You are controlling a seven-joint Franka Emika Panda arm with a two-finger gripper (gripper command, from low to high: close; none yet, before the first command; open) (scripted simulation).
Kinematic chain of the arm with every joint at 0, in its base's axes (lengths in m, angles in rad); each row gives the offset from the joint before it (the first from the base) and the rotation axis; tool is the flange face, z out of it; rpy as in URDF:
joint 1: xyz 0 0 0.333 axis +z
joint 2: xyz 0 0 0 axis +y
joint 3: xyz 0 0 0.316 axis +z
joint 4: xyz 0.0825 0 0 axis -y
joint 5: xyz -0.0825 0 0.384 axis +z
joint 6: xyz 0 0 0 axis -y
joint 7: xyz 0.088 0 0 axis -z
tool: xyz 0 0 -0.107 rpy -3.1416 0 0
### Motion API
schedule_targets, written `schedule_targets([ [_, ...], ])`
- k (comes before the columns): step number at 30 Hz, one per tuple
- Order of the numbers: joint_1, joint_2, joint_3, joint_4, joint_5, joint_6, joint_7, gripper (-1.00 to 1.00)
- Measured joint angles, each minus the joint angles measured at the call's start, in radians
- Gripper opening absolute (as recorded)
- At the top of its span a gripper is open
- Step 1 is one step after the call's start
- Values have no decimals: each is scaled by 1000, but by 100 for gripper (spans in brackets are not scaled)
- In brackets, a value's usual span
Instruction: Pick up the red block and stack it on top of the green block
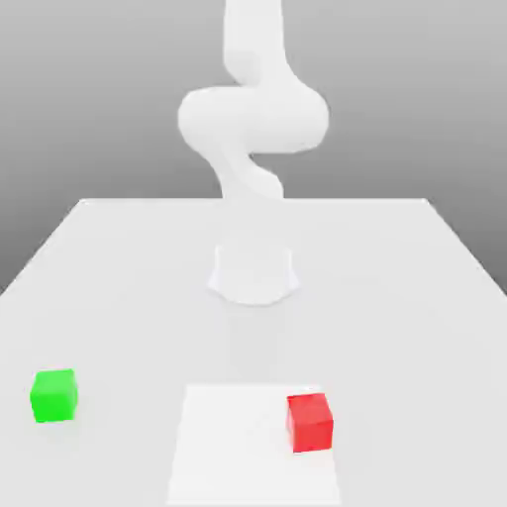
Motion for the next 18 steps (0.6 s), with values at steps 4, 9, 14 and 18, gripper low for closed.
schedule_targets([
  [4, 16, 152, 14, -73, 7, 83, 0, 0],
  [9, 36, 334, 34, -160, 12, 182, 3, 0],
  [14, 53, 515, 56, -246, 9, 280, 11, 0],
  [18, 72, 660, 71, -316, -2, 359, 25, 0],
])
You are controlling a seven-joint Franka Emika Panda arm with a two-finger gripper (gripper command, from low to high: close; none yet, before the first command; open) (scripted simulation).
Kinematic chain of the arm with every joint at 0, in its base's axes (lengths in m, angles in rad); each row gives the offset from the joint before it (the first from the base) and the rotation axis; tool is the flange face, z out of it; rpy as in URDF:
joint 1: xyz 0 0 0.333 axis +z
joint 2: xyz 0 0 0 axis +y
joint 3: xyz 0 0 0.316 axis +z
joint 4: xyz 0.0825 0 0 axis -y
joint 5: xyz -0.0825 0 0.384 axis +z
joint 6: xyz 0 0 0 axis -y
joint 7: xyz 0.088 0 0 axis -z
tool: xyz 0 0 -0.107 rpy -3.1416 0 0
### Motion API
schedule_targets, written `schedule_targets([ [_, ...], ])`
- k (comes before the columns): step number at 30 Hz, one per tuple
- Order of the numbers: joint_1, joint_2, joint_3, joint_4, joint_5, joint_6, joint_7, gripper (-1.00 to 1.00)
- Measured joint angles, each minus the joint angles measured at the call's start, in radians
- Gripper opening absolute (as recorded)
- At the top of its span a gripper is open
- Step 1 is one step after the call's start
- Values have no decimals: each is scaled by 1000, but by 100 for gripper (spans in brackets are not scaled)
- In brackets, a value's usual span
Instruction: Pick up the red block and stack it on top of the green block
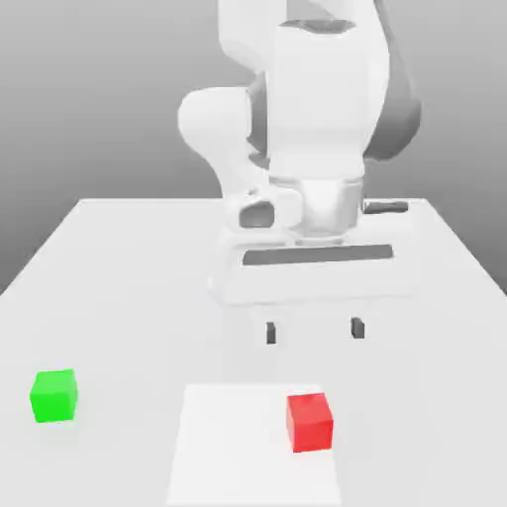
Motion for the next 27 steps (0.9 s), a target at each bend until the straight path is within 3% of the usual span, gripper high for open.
schedule_targets([
  [8, 31, 290, -26, -23, -56, 214, 44, 0],
  [9, 36, 318, -32, -19, -61, 237, 48, -100],
  [16, 36, 321, -33, -19, -65, 240, 52, -100],
  [22, 17, 133, -13, -46, -21, 80, 13, -100],
  [27, -186, 96, -101, -19, -9, 16, -178, -100],
])
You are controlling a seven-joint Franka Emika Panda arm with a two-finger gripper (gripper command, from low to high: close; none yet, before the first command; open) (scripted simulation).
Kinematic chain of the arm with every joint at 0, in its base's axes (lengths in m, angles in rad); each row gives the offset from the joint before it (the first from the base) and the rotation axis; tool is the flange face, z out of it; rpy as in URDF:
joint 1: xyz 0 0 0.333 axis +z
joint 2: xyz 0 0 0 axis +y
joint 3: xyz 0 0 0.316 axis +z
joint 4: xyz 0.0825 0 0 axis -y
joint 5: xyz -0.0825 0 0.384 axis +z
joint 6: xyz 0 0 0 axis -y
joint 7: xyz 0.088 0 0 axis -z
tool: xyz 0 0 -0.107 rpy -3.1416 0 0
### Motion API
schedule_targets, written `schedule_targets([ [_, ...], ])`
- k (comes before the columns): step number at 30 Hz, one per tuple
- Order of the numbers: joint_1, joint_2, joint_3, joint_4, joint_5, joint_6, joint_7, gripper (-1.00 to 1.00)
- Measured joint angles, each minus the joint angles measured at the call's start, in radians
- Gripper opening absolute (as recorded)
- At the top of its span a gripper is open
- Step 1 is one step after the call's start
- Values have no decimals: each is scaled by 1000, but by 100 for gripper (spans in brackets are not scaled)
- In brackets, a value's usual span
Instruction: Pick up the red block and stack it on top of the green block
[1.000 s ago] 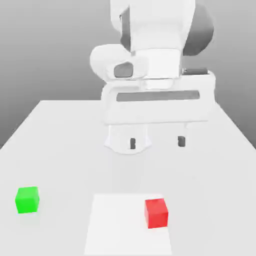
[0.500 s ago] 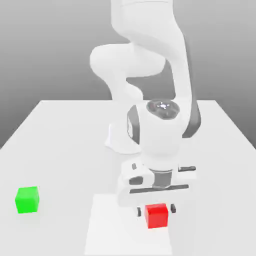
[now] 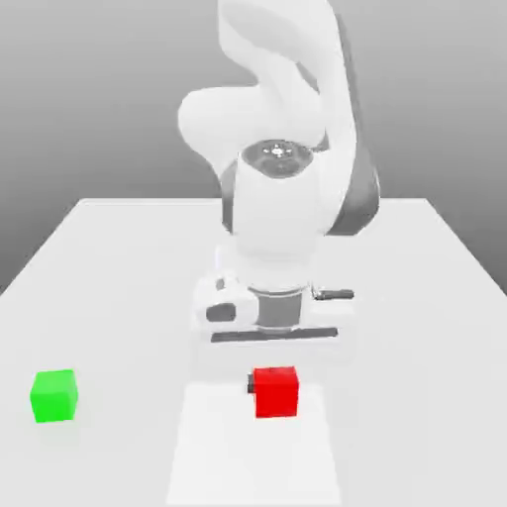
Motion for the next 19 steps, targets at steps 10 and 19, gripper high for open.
schedule_targets([
  [10, -414, -12, -163, 68, 20, -81, -424, -100],
  [19, -433, 162, -122, 81, 97, 77, -506, 100],
])
